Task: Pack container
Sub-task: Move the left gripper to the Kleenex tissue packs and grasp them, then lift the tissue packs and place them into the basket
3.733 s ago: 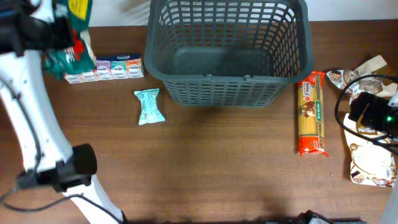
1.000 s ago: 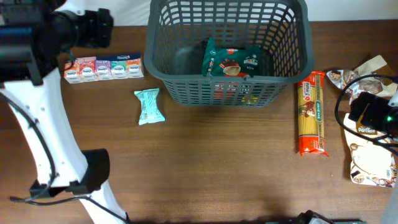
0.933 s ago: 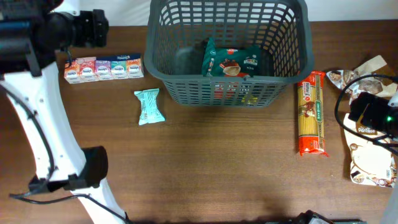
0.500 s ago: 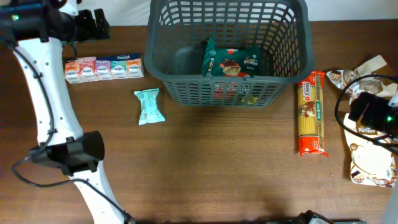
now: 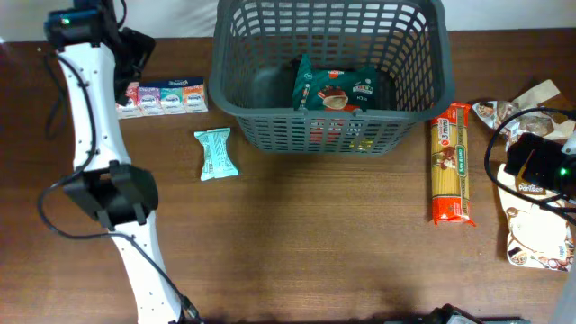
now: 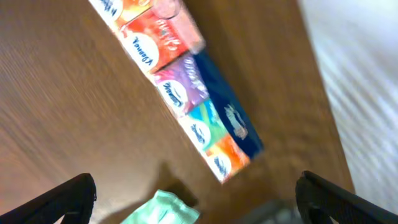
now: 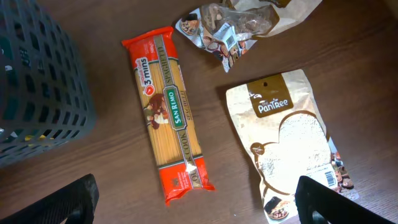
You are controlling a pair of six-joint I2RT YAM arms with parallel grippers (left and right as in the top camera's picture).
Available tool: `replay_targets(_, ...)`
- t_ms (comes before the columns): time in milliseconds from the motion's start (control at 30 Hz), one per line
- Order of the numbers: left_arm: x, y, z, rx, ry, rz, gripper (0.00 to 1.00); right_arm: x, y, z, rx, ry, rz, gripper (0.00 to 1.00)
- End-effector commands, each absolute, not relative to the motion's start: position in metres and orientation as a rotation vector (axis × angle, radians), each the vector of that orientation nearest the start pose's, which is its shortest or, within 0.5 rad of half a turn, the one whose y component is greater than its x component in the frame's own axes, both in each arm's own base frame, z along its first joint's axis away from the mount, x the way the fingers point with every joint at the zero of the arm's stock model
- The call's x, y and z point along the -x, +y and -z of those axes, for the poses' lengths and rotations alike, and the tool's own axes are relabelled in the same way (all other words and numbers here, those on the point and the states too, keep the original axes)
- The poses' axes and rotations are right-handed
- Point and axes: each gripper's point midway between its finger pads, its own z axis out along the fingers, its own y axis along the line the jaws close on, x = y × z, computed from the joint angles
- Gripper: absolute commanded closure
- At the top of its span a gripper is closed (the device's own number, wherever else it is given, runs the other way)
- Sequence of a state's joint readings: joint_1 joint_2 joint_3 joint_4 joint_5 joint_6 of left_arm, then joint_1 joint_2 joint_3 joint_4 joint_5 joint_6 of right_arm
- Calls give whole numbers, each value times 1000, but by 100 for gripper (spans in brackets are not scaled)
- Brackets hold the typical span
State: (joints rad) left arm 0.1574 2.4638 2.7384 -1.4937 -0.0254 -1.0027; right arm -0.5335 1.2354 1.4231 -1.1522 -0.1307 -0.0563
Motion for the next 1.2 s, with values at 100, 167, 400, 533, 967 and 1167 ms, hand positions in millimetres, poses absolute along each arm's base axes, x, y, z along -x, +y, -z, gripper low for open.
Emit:
replay_targets(100, -534, 94, -106, 1825, 2237, 112, 1, -271, -138, -271, -555, 2453, 92, 1)
replay_targets(167, -538, 95, -91, 1866, 2219, 108, 1, -271, -138, -272, -555, 2453, 92, 1)
replay_targets(400, -559, 102, -79, 1842, 2157, 127, 1, -271, -138, -271, -555, 2453, 92, 1)
replay_targets(533, -557, 108, -75, 1893, 2097, 84, 1, -271, -138, -272, -555, 2453, 92, 1)
replay_targets(967, -555, 107, -23, 1939, 2152, 26, 1, -271, -138, -272, -555, 2453, 92, 1)
replay_targets(1167, -553, 107, -12, 1946, 2172, 10, 10, -271, -138, -272, -555, 2453, 92, 1)
